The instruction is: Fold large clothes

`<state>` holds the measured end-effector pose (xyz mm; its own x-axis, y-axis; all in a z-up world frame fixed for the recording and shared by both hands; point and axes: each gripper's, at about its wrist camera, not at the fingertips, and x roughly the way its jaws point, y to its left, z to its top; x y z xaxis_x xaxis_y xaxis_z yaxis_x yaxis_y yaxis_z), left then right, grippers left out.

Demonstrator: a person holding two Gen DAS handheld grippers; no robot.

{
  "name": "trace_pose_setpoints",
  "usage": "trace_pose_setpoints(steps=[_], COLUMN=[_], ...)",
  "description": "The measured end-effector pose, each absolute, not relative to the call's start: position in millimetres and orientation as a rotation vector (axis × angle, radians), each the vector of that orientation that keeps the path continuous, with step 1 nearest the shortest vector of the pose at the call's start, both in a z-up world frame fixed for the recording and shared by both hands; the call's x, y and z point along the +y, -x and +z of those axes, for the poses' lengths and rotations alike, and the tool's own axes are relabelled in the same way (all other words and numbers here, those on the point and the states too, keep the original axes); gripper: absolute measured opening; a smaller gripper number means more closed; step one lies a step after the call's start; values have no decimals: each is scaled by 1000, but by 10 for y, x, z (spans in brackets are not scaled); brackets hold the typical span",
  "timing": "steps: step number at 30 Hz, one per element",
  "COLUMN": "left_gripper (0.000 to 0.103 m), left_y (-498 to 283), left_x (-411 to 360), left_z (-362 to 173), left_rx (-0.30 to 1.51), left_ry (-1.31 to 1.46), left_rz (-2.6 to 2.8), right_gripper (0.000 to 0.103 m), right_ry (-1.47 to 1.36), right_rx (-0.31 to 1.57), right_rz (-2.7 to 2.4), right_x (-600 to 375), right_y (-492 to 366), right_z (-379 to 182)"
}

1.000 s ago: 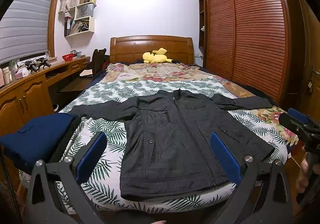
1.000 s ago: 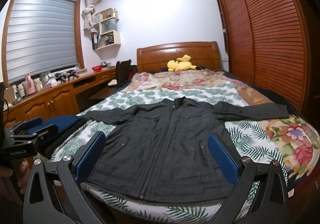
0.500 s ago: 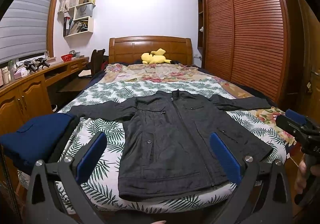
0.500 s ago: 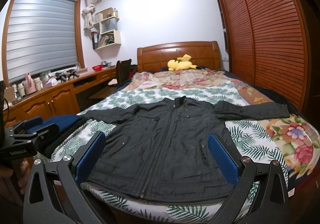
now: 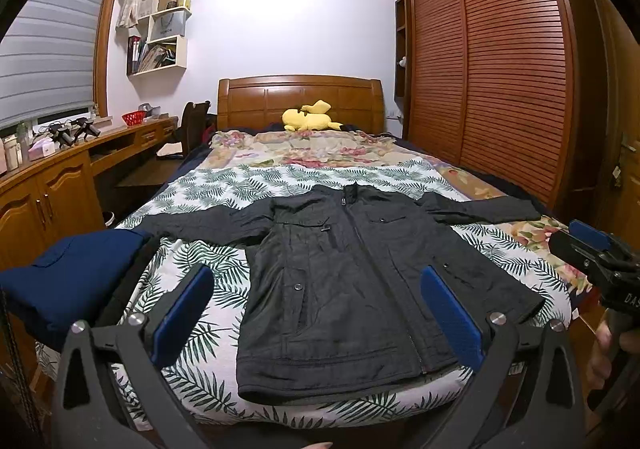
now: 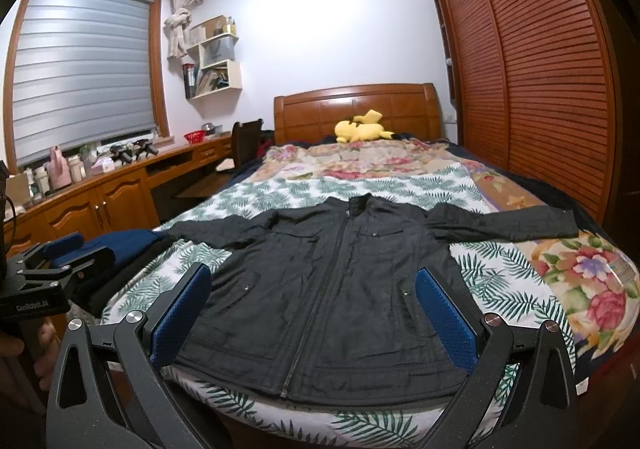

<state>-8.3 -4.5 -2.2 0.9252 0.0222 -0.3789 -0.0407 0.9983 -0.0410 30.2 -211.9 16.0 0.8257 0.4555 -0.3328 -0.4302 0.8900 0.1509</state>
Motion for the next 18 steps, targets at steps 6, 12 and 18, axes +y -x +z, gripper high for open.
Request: trace_pose_setpoints(steps=[6, 12, 18], left_gripper=[103, 103, 103], left_y=[92, 92, 93], left_x=[-50, -49, -45], left_z=[-11, -13, -13], left_rx=[386, 385, 385], left_ry=[45, 45, 45], left_rz=[33, 34, 34], right_gripper=[103, 103, 103], right_ry=[-69, -69, -70], right_rx=[371, 371, 371], right_rz=[470, 471, 472], right_x=[-2112, -2100, -2098], right_y=[-297, -292, -296], right_z=[165, 155, 162])
